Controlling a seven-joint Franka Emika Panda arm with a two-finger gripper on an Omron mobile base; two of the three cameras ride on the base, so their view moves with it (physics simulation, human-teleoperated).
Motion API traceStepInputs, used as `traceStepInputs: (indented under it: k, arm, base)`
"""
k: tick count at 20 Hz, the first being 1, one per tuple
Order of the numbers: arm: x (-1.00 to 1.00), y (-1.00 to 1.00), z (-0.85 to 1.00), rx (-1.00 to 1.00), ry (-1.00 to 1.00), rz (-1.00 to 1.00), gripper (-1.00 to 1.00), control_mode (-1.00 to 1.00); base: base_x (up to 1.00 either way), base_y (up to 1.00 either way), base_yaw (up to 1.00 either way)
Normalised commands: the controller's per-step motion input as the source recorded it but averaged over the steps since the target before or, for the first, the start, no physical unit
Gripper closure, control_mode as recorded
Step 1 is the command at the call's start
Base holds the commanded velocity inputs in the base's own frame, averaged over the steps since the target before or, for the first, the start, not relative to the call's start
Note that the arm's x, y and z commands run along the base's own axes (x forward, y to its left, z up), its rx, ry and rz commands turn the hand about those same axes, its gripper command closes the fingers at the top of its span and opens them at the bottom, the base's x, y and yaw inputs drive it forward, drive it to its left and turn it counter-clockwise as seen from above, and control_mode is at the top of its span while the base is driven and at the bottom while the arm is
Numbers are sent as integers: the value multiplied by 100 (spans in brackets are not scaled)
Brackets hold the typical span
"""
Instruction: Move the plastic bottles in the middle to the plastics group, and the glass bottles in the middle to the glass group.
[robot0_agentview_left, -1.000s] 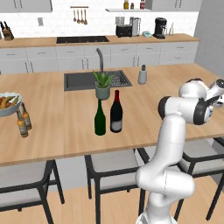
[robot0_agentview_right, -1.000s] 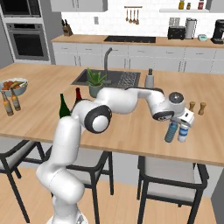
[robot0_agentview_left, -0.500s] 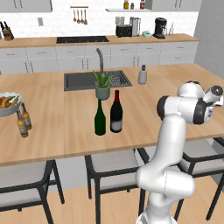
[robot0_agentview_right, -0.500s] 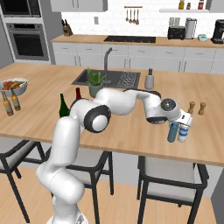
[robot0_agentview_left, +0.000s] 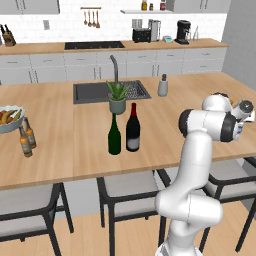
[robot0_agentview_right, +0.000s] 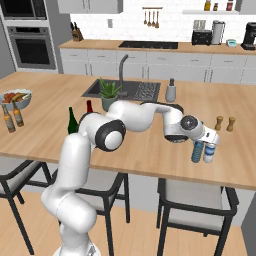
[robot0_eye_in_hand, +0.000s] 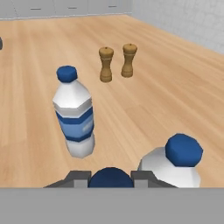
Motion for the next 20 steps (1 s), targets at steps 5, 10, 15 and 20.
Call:
traceStepInputs:
  k: [5,10,15,20]
  arm:
    - [0,0,-2,0,0,0,100,-100]
    - [0,0,0,0,0,0,100,-100]
    - [0,0,0,0,0,0,-100,-100]
    - [0,0,0,0,0,0,-100,-100]
  base:
    - [0,0,0]
    - [0,0,0]
    - [0,0,0]
    - [0,0,0]
